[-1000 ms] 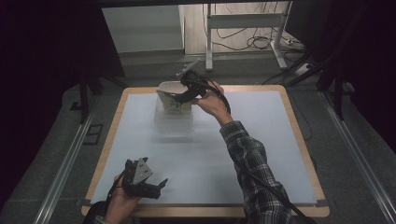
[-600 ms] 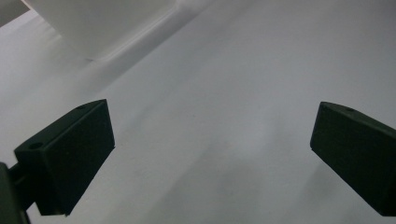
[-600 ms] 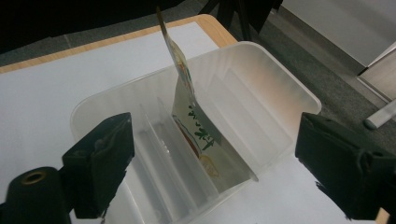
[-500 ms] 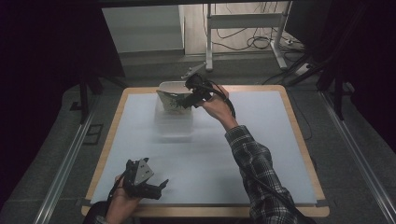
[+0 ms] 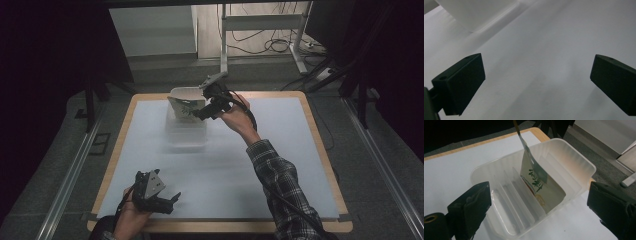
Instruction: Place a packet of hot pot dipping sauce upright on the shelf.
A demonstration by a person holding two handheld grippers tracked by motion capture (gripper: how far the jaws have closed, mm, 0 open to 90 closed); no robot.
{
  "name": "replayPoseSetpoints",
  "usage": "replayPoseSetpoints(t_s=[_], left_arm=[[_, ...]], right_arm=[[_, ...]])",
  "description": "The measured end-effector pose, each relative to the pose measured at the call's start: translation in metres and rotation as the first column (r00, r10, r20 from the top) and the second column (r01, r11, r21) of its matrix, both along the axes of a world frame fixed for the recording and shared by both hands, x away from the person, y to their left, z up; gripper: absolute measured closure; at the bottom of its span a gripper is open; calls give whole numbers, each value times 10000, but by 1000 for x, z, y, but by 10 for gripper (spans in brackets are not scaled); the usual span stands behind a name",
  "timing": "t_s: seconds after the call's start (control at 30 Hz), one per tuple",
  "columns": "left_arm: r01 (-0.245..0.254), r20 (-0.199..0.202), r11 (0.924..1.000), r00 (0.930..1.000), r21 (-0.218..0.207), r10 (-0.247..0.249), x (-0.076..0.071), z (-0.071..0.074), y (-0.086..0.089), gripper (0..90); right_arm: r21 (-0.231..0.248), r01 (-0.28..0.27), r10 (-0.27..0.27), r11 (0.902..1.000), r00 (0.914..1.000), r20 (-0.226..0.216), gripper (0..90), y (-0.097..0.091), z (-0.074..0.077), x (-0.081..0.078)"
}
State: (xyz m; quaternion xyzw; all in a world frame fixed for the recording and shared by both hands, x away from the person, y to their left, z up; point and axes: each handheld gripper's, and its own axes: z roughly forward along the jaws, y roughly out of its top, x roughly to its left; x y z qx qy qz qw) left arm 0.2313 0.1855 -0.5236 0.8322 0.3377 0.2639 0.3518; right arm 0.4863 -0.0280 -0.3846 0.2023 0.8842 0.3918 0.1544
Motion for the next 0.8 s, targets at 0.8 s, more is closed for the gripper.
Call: replayPoseSetpoints(t_s=[0.8], left_arm=[[-20,-19,10000,10000,-49,20,0,0,0,0]], right_arm=[[-69,218,-220,9997,9996,-172,69,-28,-7,-25]])
